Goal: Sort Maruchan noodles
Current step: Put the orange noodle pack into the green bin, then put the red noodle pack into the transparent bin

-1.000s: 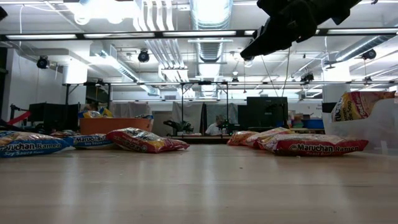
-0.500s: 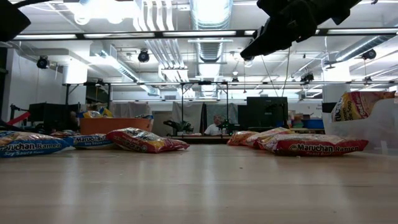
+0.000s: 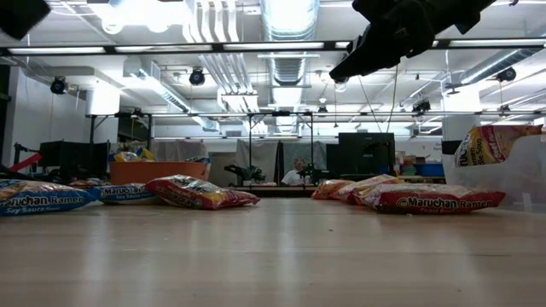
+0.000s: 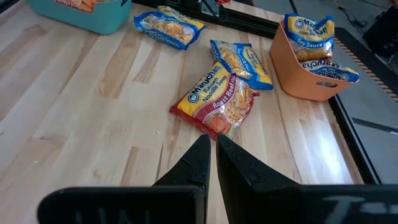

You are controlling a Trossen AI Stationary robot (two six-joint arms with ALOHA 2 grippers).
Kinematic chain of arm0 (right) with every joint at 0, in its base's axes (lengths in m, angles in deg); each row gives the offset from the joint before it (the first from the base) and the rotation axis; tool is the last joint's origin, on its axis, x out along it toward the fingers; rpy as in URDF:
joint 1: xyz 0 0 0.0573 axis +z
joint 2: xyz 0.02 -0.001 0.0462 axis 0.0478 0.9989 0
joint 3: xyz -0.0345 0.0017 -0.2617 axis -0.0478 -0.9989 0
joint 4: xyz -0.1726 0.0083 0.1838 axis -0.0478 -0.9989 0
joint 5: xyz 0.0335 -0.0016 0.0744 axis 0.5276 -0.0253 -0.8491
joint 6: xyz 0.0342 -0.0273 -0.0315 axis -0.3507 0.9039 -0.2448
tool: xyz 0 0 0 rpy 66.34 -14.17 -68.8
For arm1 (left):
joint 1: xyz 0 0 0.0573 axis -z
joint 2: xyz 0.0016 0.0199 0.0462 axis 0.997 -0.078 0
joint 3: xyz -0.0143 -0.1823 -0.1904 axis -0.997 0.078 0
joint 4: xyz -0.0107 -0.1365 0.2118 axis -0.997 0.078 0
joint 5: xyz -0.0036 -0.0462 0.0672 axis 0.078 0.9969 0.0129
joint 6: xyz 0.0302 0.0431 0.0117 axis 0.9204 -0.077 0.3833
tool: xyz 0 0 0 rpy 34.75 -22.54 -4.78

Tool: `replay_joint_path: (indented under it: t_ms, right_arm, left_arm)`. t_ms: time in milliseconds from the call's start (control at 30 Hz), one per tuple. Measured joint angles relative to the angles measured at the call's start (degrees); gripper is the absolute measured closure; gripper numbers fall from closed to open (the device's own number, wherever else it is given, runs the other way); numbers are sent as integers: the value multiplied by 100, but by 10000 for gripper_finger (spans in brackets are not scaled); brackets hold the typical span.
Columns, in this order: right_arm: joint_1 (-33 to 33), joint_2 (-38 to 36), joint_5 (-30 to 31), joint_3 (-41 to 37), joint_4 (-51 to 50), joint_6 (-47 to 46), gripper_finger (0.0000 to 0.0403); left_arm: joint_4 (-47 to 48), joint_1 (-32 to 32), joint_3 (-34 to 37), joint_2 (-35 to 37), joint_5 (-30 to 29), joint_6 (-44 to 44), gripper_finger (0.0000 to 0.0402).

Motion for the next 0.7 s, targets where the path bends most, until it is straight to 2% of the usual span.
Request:
replay_joint_path:
  t_ms: [200, 333, 433, 500, 633, 700]
  right_arm:
    - [0, 0, 0, 0, 2, 0, 385]
    - [0, 0, 0, 0, 1, 8, 385]
    - [0, 0, 0, 0, 0, 0, 385]
    - [0, 0, 1, 0, 1, 0, 385]
    - [0, 0, 0, 0, 2, -46, 385]
    - [0, 0, 0, 0, 0, -50, 385]
  left_arm:
    - [-6, -7, -708, 2, -1309, 622, 177]
    - [-30, -40, -1242, -50, -2399, 1628, 178]
    - [-298, -113, -1591, -176, -3535, 3055, 178]
    - [-812, -224, -1725, -263, -3988, 4291, 178]
    - [-2196, -563, -1742, -464, -3964, 6908, 178]
    - [-2530, -749, -1736, -590, -3851, 7839, 179]
